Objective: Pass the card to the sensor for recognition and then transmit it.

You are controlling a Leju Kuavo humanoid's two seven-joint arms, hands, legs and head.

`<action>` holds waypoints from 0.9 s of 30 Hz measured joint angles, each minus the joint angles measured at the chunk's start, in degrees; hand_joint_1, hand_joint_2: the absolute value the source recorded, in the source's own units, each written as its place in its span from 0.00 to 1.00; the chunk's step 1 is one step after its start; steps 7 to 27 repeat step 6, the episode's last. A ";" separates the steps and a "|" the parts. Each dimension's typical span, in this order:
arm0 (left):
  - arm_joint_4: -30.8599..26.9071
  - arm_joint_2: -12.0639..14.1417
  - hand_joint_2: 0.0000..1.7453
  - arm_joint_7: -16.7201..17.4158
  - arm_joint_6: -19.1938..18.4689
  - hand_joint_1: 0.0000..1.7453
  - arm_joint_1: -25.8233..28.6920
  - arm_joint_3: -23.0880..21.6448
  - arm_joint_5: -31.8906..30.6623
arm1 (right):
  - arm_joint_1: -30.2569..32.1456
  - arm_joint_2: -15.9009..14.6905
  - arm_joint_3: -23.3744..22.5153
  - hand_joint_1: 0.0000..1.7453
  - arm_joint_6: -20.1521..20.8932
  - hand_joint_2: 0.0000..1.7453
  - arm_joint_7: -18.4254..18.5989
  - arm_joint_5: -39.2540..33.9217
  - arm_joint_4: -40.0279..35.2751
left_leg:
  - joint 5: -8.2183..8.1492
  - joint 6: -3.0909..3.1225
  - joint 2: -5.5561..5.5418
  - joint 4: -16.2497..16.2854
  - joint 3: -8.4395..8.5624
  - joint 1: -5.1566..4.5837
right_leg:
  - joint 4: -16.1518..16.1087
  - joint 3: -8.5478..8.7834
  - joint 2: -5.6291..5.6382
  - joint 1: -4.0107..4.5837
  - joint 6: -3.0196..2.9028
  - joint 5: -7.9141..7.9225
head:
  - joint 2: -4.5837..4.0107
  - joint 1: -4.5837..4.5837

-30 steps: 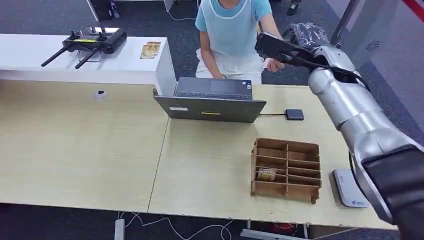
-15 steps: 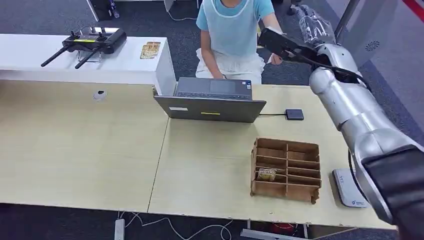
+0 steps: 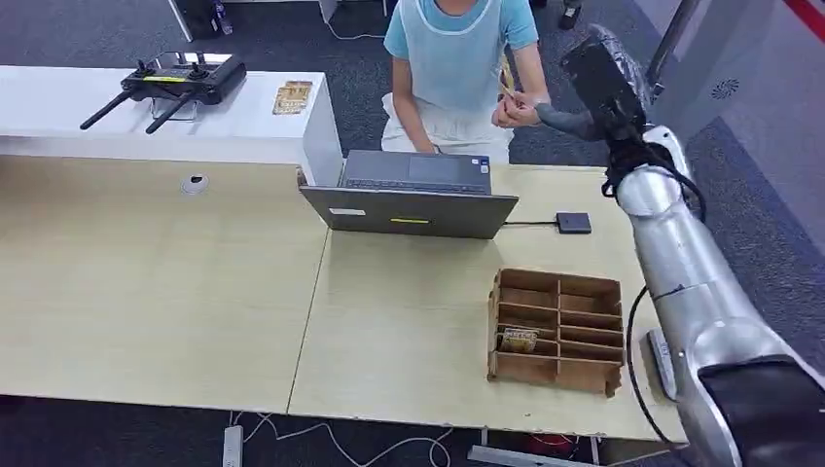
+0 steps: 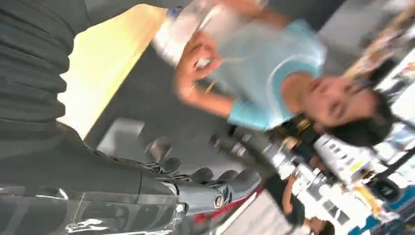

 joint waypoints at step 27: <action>0.00 0.02 0.00 -0.79 0.55 0.00 0.66 0.37 0.17 | 15.66 -1.81 -5.83 0.00 8.02 1.00 -5.20 -19.49 -19.69 | -0.05 0.02 -0.13 -0.01 -0.08 0.00 | -0.02 0.00 -0.11 0.00 0.03 -0.06 | 0.02 0.04</action>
